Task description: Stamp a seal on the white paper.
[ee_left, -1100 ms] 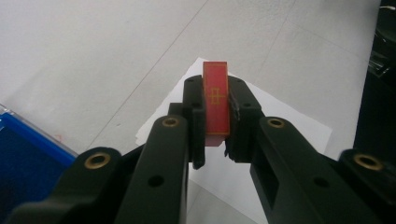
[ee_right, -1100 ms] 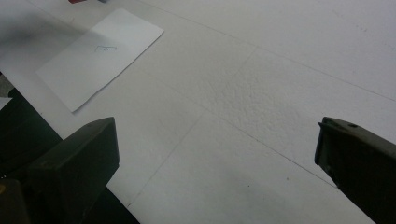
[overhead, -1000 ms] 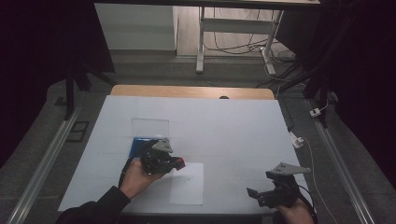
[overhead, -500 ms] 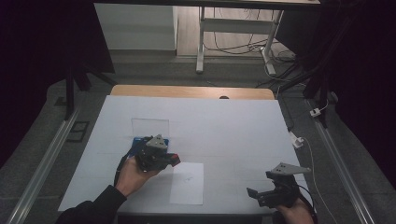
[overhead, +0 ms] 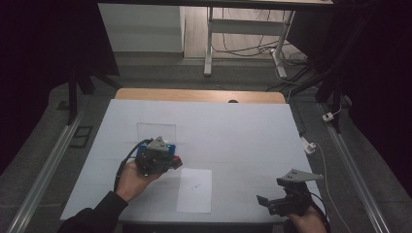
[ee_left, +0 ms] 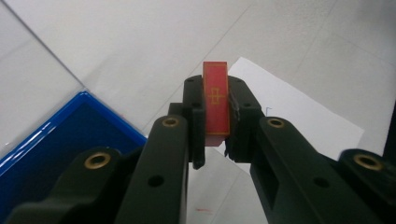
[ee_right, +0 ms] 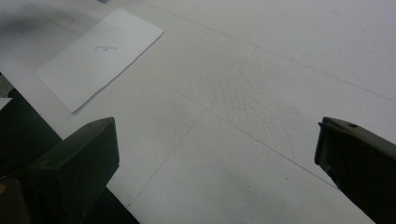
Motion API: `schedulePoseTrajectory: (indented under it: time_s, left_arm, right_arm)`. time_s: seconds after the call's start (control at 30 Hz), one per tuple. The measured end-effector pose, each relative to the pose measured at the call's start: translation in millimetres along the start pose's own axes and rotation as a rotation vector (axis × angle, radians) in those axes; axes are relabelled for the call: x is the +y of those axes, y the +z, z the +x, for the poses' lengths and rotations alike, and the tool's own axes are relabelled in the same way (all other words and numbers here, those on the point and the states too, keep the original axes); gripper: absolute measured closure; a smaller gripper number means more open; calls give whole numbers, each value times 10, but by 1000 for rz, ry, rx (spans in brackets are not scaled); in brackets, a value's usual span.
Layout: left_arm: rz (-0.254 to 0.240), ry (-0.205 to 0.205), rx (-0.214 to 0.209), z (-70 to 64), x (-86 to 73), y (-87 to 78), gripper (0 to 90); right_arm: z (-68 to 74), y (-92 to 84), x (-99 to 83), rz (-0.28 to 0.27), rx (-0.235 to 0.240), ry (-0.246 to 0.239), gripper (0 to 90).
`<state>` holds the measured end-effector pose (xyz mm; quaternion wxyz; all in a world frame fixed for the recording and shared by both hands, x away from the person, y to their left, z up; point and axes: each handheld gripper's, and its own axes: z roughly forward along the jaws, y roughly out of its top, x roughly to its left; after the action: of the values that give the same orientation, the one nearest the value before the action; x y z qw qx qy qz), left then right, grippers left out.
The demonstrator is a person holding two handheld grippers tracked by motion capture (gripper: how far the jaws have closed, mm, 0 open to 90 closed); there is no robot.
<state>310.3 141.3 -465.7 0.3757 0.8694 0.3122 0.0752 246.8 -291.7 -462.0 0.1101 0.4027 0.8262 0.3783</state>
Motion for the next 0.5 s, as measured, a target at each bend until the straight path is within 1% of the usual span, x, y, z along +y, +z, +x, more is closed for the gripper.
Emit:
schedulePoseTrajectory:
  time_s: [0.5]
  left_arm:
    - [-3, -28, 54, 131, -40, -79, 796]
  right_arm:
    - [0, 0, 0, 1, 0, -1, 3]
